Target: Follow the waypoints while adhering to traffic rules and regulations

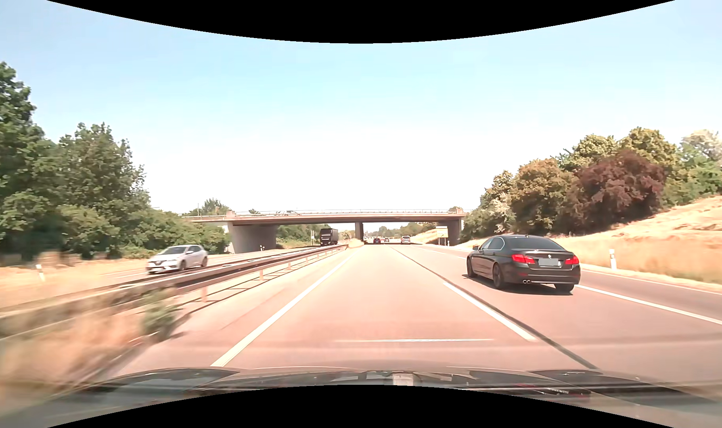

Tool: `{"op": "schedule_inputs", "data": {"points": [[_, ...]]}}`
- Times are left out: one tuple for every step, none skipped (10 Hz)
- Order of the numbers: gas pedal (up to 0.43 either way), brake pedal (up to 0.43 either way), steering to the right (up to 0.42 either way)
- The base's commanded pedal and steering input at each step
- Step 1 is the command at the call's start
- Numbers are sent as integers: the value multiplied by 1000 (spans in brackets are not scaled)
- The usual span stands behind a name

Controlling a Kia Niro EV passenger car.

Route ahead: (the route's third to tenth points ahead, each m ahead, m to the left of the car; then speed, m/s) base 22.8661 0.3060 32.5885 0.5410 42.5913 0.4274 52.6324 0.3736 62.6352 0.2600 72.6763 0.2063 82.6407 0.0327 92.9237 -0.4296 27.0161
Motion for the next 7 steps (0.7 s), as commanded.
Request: {"op": "schedule_inputs", "data": {"points": [[197, 0, -1], [189, 0, 0], [189, 0, 1], [177, 0, 1], [177, 0, 1], [169, 0, 1], [169, 0, 1]]}}
